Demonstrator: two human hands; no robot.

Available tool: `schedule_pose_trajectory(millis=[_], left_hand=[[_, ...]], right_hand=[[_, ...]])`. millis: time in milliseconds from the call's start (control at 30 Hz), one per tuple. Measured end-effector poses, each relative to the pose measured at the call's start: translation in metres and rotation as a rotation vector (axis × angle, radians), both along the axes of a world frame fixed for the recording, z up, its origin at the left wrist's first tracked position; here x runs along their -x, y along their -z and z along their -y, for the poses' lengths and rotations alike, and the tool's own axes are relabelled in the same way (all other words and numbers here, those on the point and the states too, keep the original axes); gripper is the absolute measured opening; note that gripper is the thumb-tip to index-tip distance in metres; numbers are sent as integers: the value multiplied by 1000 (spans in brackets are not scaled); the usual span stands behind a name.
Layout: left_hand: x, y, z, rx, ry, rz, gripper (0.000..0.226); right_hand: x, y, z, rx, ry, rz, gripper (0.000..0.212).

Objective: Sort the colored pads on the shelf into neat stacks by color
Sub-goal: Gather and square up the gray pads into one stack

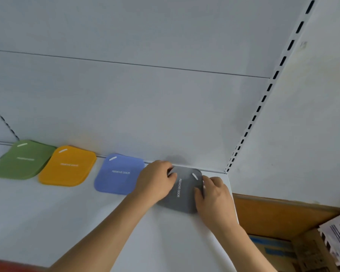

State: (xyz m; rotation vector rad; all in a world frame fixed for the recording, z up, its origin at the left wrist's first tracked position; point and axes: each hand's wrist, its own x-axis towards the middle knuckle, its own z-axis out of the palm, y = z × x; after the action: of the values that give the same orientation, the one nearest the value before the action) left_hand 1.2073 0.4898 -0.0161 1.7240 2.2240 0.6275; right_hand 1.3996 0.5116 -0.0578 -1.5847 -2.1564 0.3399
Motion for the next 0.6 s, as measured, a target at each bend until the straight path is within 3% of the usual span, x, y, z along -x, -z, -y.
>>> schedule_pose_trajectory(millis=[67, 200, 267, 333, 400, 533, 600], left_hand=[[3, -4, -2, -20, 65, -27, 35], [17, -11, 9, -238, 142, 275, 21], [22, -16, 19, -326, 150, 429, 17], [28, -19, 27, -349, 134, 570, 15], [38, -18, 31, -301, 140, 700, 12], [63, -27, 34, -49, 254, 906, 29], [66, -35, 32, 58, 310, 1018, 23]], right_hand=[[-1, -2, 2, 20, 15, 24, 32], [-7, -16, 11, 93, 104, -108, 51], [-8, -30, 17, 185, 136, -339, 39], [-7, -45, 22, 297, 139, -593, 11], [-4, -58, 25, 303, 106, -689, 14], [3, -85, 22, 101, 25, -592, 35], [7, -99, 17, 18, -23, -574, 38]])
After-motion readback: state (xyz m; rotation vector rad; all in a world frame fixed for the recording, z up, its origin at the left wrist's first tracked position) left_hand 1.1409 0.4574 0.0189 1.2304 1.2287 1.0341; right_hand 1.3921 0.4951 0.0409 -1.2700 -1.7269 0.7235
